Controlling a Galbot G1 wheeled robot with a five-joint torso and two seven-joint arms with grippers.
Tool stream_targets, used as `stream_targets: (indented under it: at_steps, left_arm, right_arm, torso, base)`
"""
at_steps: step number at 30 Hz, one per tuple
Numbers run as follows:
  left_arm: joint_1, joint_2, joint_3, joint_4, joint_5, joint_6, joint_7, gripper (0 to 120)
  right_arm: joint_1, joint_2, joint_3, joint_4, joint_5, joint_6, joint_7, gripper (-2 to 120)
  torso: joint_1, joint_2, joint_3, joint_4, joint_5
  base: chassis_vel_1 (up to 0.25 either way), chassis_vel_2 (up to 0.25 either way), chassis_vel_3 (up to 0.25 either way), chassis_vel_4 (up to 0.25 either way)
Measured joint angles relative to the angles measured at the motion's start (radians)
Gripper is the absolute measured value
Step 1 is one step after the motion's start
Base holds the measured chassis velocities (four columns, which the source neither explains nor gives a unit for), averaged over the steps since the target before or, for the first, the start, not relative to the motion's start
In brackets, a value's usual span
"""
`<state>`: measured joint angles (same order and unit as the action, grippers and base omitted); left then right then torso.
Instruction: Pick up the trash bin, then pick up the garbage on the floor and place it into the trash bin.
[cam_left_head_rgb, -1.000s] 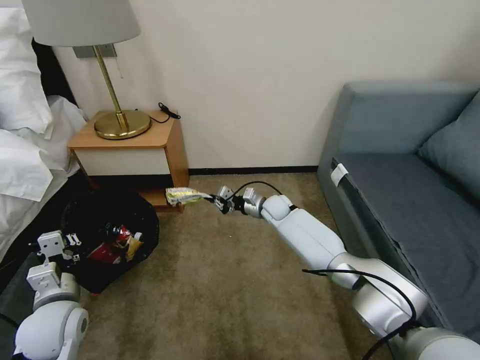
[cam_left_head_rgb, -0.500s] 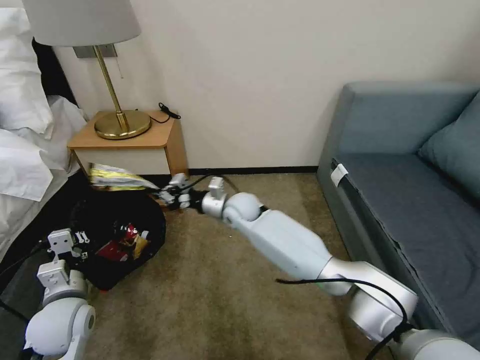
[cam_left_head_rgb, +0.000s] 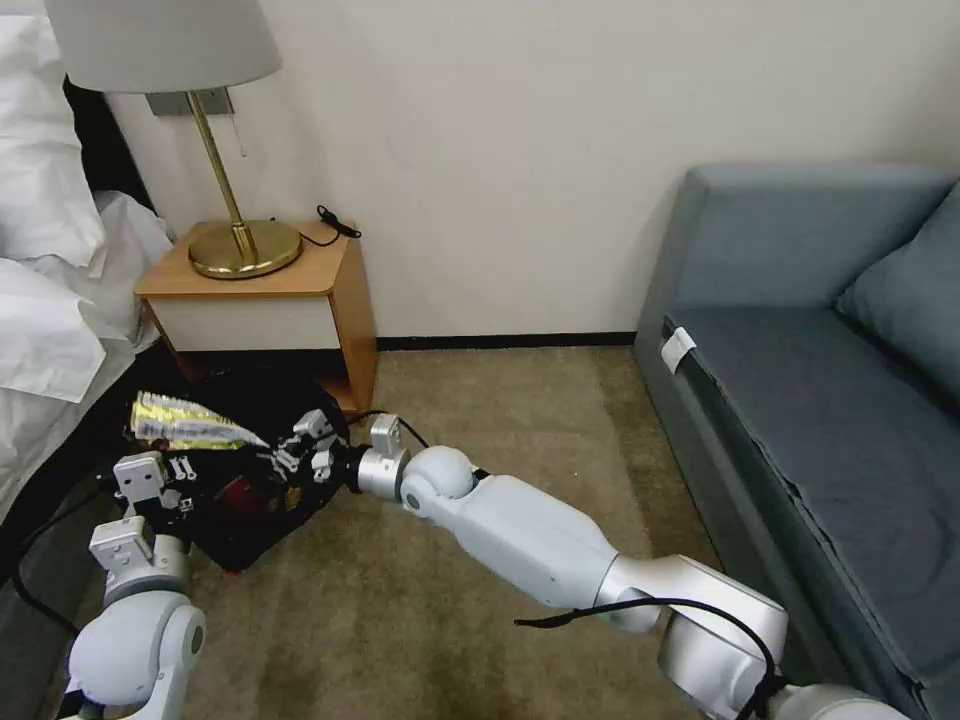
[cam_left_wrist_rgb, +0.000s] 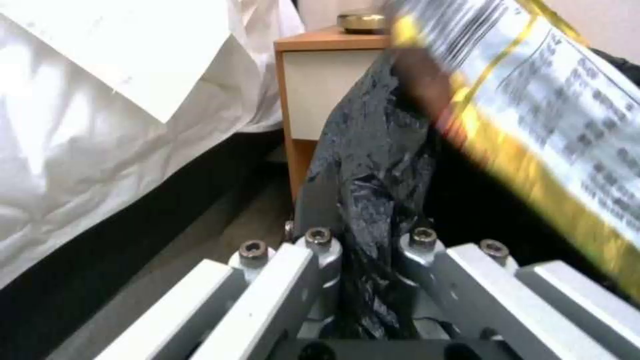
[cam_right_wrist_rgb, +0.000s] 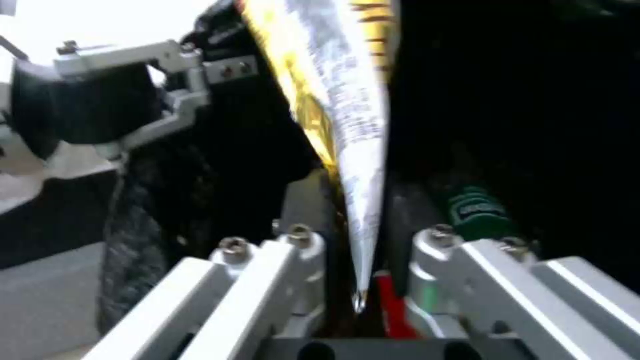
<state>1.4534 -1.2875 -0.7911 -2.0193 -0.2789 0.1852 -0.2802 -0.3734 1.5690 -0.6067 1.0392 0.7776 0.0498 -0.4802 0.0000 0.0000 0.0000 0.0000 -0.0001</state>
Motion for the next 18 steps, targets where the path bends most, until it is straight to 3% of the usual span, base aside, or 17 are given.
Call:
stream_targets:
  at_steps: [18]
  left_arm:
    - [0.004,0.002,-0.017,0.012,-0.021,-0.003,-0.021,4]
  right_arm:
    - [-0.002,-0.064,0.03,-0.014,-0.11,0.021,0.002,82]
  torso:
    - [0.0,0.0,0.0,0.0,0.0002]
  base:
    - [0.0,0.0,0.0,0.0]
